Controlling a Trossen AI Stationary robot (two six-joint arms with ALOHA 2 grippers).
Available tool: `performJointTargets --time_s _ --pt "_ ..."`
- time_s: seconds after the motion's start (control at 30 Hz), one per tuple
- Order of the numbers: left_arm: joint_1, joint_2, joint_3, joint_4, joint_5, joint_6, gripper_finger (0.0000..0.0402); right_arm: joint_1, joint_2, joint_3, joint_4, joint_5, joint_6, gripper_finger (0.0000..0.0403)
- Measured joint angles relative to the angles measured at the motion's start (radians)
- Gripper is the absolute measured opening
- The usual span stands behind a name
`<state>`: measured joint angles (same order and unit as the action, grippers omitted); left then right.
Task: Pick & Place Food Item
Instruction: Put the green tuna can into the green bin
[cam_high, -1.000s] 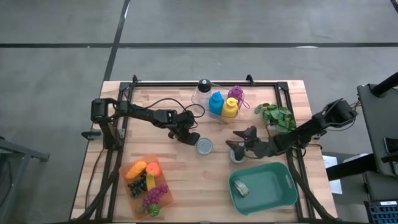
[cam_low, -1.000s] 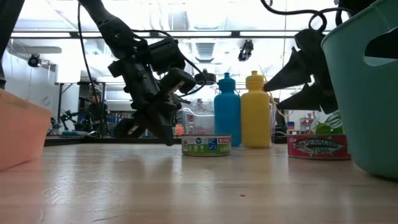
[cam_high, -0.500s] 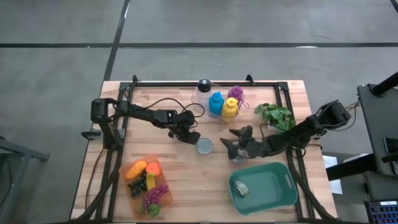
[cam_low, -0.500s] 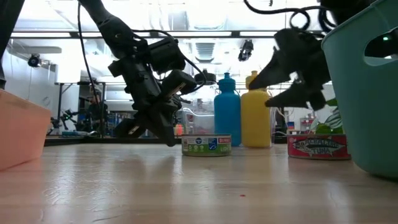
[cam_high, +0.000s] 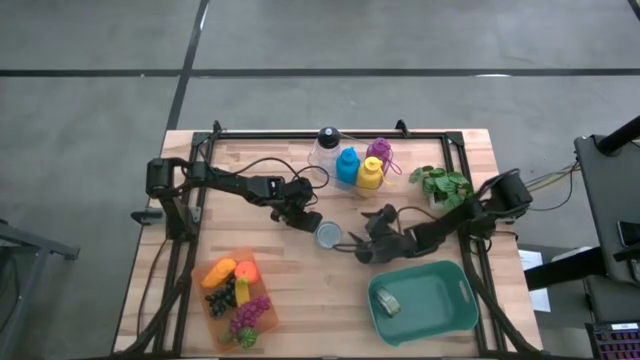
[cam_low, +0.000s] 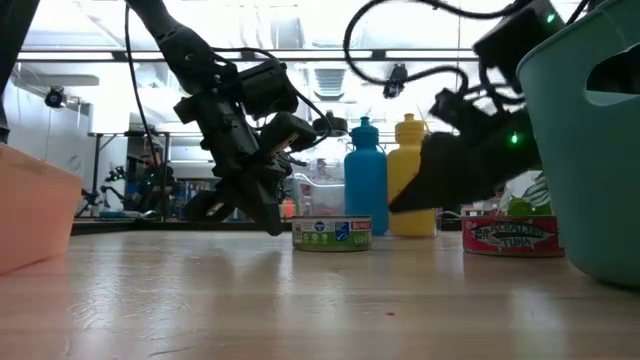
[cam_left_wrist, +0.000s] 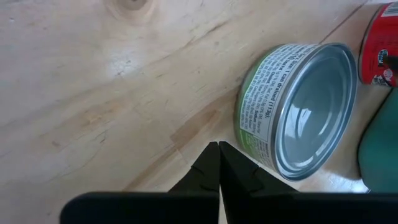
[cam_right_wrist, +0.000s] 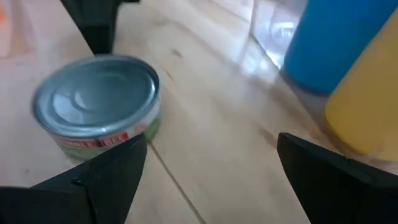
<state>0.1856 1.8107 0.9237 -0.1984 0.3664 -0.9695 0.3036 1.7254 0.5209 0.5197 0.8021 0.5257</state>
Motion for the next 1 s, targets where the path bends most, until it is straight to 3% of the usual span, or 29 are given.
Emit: performJointTargets --time_s 0.33,1.0 --pt "0.0 0.0 0.0 0.0 -0.011 0.0 0.0001 -0.029 0.103 0.048 0.004 -0.014 0.051 0.0358" --pt "0.0 0.0 0.0 0.028 -0.018 -0.007 0.0001 -0.069 0.102 0.053 0.003 -0.07 0.051 0.0358"
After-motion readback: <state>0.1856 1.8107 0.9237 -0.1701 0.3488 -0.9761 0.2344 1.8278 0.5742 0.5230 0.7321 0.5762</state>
